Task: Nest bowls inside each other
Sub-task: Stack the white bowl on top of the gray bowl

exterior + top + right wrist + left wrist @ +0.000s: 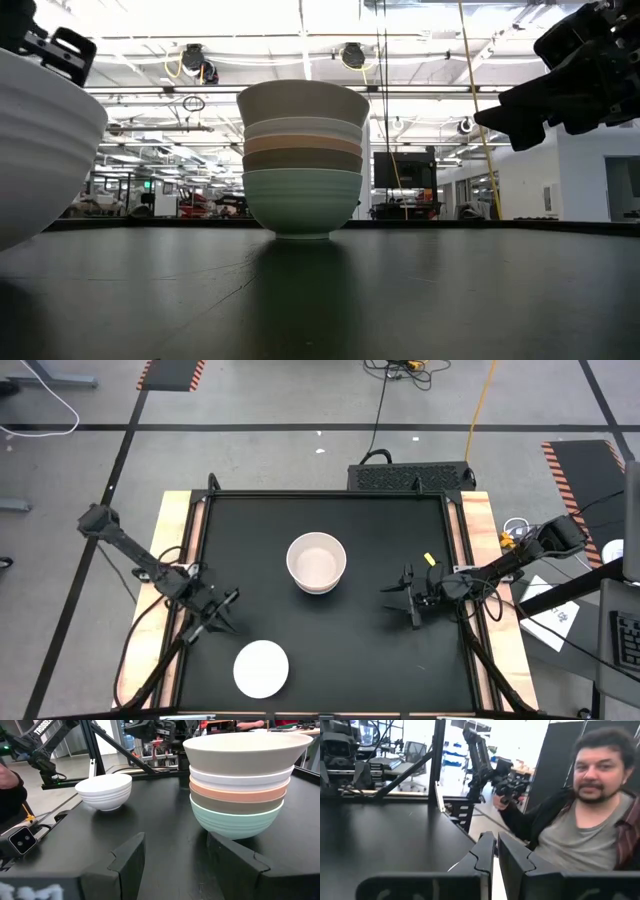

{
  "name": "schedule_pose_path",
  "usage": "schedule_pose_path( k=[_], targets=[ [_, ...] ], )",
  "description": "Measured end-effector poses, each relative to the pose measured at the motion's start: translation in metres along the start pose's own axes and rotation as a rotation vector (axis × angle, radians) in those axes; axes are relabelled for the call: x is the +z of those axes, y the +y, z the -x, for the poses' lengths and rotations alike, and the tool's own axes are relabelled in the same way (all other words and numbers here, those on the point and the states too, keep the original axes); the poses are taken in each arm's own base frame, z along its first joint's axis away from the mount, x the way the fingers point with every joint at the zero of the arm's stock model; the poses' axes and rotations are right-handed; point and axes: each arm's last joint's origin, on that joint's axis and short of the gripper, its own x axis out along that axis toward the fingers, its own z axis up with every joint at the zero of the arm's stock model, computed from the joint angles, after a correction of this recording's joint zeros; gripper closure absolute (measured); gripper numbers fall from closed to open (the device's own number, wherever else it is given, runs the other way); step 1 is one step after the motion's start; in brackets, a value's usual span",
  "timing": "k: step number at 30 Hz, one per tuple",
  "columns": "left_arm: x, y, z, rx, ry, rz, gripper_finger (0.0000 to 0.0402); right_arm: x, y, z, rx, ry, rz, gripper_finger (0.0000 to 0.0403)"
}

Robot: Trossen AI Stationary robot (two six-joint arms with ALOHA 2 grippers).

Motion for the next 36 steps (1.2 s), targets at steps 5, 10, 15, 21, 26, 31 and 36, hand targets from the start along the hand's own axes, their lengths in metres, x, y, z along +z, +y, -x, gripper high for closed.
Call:
schedule_pose_path(
  k=[5,10,15,21,26,31,36],
  targets=[
    [0.004,-0.010,-0.015,0.077,0.050,-0.016,0.0376,0.001,0.000,0.000,0.001,-0.007,-0.003,0.0200],
    [0.010,-0.017,-0.038,0.180,0.200,-0.021,0.0375,0.001,0.000,0.000,0.002,-0.007,-0.014,0.0200],
    [0.021,-0.022,-0.065,0.279,0.359,0.052,0.0373,0.001,0.000,0.000,0.002,-0.007,-0.014,0.0200],
    [0.034,-0.028,-0.085,0.347,0.528,0.093,0.0320,0.001,0.000,0.000,0.002,-0.007,-0.014,0.0200],
    [0.048,-0.031,-0.091,0.387,0.584,0.144,0.0238,0.001,0.000,0.000,0.014,-0.004,-0.014,0.0200],
    [0.049,-0.033,-0.090,0.372,0.636,0.218,0.0150,0.000,0.002,0.000,0.032,0.004,-0.018,0.0200],
    [0.042,-0.029,-0.086,0.424,0.708,0.332,0.0095,-0.001,0.004,0.001,0.046,0.009,-0.016,0.0200]
  ],
)
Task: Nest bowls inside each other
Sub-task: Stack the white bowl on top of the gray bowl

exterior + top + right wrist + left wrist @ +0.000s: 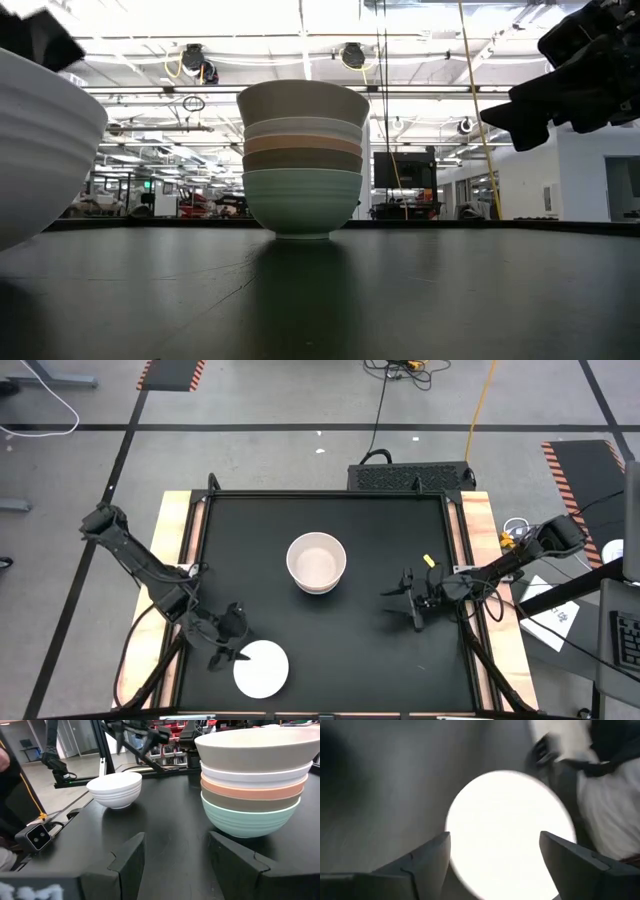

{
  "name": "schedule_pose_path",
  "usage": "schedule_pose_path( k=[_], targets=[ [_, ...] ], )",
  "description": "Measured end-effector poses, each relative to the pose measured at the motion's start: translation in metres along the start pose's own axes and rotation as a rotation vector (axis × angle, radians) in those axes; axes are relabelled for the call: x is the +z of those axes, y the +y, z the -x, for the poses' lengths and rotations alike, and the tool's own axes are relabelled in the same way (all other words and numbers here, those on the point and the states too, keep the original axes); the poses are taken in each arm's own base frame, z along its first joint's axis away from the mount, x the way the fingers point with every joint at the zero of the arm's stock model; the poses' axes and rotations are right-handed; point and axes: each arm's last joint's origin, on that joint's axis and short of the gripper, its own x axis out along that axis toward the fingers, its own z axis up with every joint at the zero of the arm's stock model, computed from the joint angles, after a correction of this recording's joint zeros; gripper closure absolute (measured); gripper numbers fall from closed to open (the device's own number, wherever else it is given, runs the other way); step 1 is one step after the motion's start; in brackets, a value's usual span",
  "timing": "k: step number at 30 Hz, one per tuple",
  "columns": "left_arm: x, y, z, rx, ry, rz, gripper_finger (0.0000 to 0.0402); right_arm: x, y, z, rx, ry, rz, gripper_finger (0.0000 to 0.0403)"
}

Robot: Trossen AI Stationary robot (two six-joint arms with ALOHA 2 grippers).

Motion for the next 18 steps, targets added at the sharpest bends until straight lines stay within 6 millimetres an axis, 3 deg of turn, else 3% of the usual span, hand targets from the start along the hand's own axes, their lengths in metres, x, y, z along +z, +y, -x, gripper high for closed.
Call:
schedule_pose_path(
  k=[8,18],
  targets=[
    [-0.004,0.014,-0.006,0.102,0.090,0.140,0.0080,0.000,0.000,0.000,0.001,-0.001,-0.001,0.0200],
    [-0.009,0.023,-0.032,0.134,0.228,0.250,0.0080,0.000,0.000,0.000,0.001,-0.001,-0.001,0.0200]
  ],
)
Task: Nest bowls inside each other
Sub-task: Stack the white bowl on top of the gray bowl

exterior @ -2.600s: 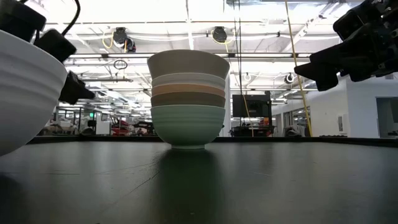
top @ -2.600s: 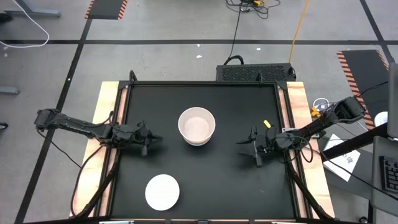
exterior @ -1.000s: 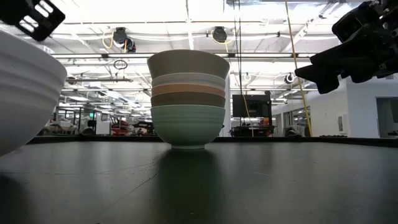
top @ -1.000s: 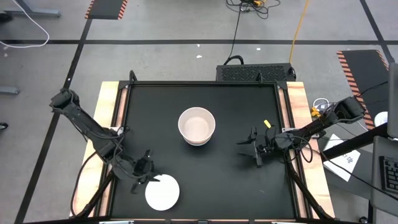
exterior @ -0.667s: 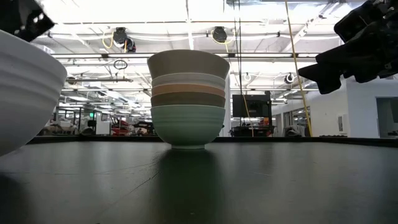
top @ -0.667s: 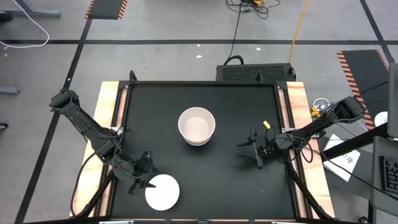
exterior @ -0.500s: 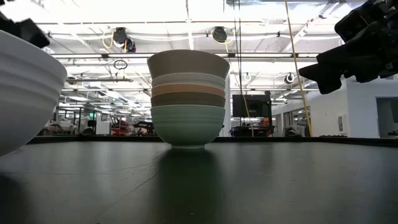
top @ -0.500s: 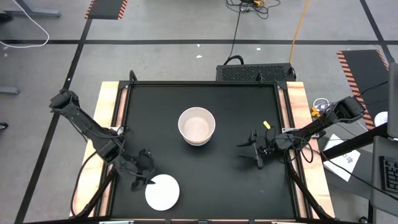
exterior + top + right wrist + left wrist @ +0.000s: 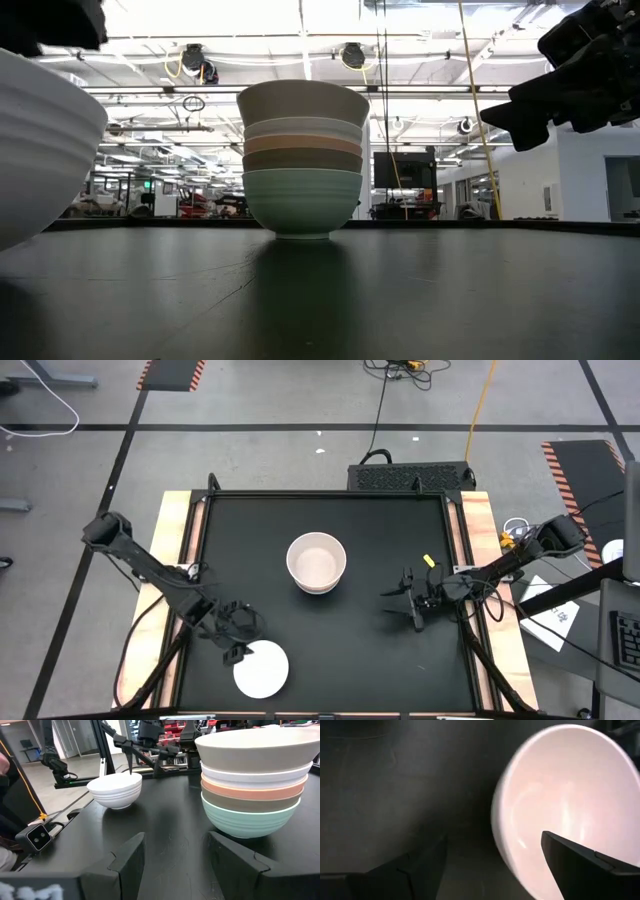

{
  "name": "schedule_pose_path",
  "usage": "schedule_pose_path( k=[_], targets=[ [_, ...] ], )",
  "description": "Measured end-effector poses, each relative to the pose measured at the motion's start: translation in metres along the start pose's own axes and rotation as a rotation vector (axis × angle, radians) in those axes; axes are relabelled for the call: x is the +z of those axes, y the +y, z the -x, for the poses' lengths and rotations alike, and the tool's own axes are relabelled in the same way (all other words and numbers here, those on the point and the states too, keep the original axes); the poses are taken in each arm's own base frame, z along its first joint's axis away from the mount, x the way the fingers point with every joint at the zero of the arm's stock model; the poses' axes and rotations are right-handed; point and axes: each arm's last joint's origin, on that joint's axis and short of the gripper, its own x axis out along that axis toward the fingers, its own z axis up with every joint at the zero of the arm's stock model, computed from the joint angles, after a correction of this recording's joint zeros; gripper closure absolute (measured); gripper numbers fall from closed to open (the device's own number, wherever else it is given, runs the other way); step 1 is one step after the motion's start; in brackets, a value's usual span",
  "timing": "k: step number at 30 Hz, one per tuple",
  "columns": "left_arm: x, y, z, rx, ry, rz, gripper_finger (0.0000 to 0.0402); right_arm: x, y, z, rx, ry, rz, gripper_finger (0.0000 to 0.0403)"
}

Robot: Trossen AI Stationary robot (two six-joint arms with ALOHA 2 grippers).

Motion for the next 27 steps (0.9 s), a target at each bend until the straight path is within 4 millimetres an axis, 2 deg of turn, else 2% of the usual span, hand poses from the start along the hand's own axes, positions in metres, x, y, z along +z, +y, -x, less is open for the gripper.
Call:
schedule_pose_path(
  k=[7,19,22,27],
  targets=[
    [0.000,0.003,-0.015,0.033,0.055,0.014,0.0080,0.000,0.000,0.000,0.000,0.000,0.000,0.0200],
    [0.005,0.004,-0.028,0.058,0.026,-0.054,0.0086,0.000,0.000,0.000,0.000,0.000,0.000,0.0200],
    [0.005,0.004,-0.030,0.061,0.028,-0.070,0.0119,0.000,0.000,0.000,0.000,0.000,0.000,0.0200],
    [0.006,0.005,-0.030,0.062,0.026,-0.079,0.0216,0.000,0.000,0.000,0.000,0.001,0.000,0.0200]
  ],
)
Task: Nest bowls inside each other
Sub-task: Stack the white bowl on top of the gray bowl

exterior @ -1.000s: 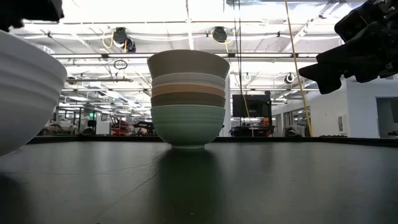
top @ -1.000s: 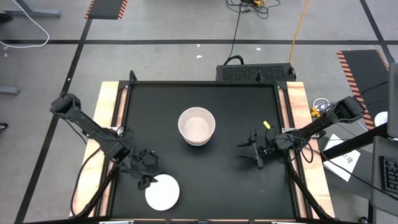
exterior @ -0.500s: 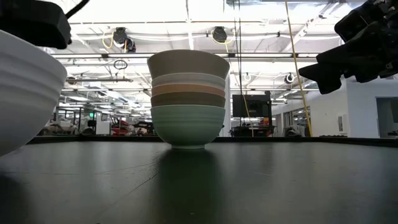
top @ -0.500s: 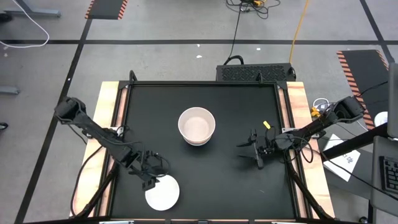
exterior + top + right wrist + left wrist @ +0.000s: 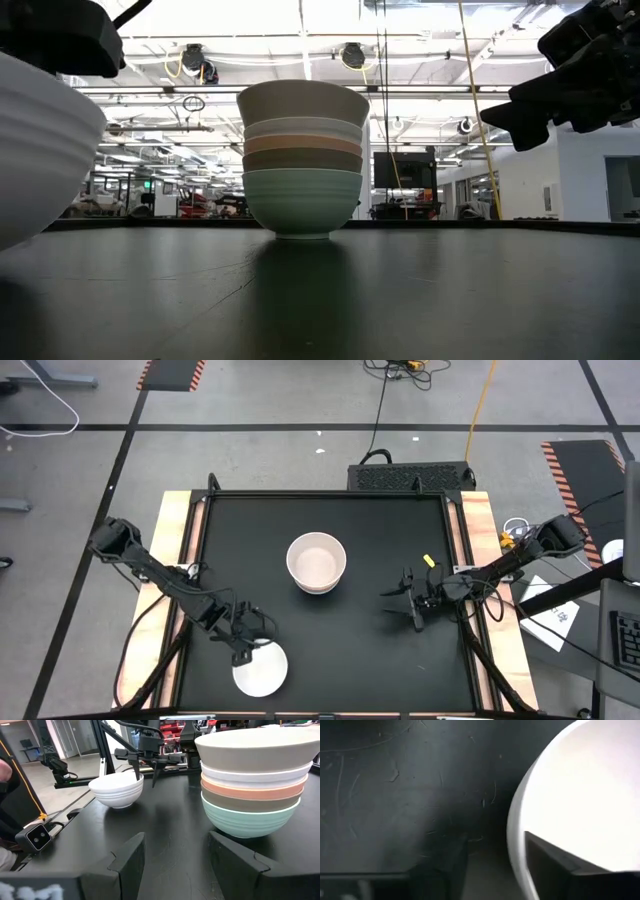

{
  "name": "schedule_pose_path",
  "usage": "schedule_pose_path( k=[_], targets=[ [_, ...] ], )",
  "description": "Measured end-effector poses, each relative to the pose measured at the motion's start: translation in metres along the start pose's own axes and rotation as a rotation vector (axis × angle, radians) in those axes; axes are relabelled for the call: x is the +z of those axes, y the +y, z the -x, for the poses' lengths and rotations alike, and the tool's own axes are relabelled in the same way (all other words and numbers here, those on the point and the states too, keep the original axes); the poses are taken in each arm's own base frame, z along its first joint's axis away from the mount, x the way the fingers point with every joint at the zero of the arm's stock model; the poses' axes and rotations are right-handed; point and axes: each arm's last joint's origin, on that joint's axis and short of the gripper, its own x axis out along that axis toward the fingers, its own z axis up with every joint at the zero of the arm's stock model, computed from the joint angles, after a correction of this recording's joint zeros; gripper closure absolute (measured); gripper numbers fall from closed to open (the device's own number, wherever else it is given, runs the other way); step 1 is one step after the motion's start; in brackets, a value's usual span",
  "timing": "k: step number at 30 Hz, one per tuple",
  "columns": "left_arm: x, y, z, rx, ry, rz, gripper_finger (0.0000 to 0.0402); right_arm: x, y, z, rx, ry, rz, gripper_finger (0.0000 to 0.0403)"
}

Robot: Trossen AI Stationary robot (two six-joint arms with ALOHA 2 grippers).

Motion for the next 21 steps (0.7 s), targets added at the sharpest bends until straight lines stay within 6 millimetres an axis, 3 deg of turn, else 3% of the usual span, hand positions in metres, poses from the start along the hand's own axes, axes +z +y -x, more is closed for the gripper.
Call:
schedule_pose_path(
  k=[8,16,21],
  targets=[
    [0.000,0.000,0.000,-0.002,0.002,-0.098,0.0388,0.000,0.000,0.000,0.000,0.000,0.000,0.0200],
    [0.007,-0.001,0.000,0.027,-0.094,-0.216,0.0395,0.000,0.000,0.000,0.000,0.000,0.002,0.0200],
    [0.019,-0.011,0.002,-0.040,-0.248,-0.327,0.0396,0.000,0.000,0.000,0.000,0.000,0.000,0.0200]
  ],
)
